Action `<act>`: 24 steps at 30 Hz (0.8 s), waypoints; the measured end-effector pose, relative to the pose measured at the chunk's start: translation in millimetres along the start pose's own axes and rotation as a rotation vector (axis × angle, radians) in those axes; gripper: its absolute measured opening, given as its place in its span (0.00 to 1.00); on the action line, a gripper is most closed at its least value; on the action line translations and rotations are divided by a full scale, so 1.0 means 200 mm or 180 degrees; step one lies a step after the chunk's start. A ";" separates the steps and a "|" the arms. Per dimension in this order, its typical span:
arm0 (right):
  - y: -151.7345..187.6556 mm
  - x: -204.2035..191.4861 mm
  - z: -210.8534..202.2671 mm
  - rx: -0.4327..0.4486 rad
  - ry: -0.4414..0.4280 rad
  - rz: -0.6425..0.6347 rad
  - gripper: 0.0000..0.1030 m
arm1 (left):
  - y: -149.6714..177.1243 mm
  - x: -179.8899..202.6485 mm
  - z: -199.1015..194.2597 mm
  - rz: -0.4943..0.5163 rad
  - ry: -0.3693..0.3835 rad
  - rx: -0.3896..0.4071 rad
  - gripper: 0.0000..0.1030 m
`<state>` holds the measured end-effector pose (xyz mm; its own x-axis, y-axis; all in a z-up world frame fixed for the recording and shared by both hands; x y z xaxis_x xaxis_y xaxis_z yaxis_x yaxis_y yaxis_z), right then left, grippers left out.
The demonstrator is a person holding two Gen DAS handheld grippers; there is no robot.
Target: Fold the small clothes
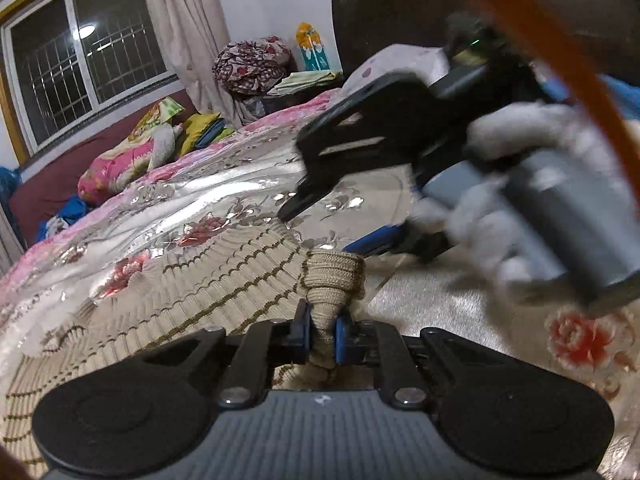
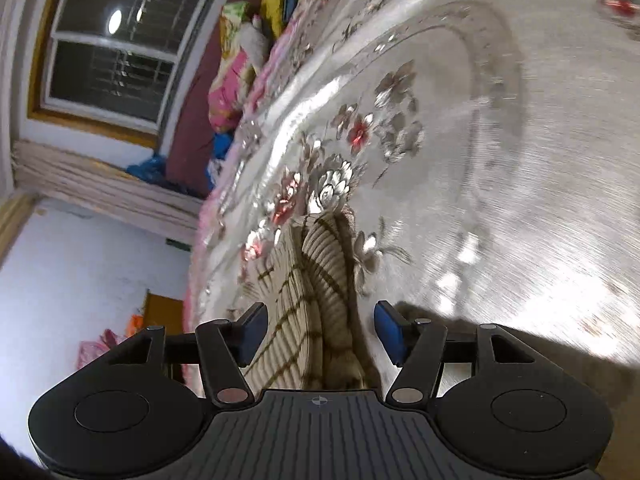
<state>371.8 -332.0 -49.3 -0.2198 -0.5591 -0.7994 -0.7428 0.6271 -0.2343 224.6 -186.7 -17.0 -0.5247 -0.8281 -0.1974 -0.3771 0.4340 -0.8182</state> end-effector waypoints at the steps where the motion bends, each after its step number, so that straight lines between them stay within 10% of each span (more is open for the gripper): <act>1: -0.01 -0.02 0.03 -0.0019 0.0041 -0.0041 0.57 | 0.00 -0.01 0.00 -0.0037 0.0028 0.0013 0.17; 16: -0.06 -0.08 0.22 -0.0075 -0.0037 -0.0112 0.54 | -0.03 -0.08 -0.06 -0.0349 0.0215 0.0172 0.17; 24: -0.07 0.00 0.21 -0.0157 -0.0035 0.0057 0.21 | -0.05 -0.10 -0.06 -0.0411 0.0268 0.0213 0.16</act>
<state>408.4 -316.9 -69.2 -0.2266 -0.5418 -0.8094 -0.7692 0.6093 -0.1926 230.1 -170.6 1.7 -0.5384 -0.8415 -0.0446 -0.3955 0.2990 -0.8684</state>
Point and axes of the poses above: each gripper's, at about its wrist camera, not at the fingertips, and z roughly the way its jaws point, x to its right, y to its underside, the point moved 3 cm from there along z, roughly the way its jaws point, and after that the axes turned 4 degrees about y, right-handed, at the moved point
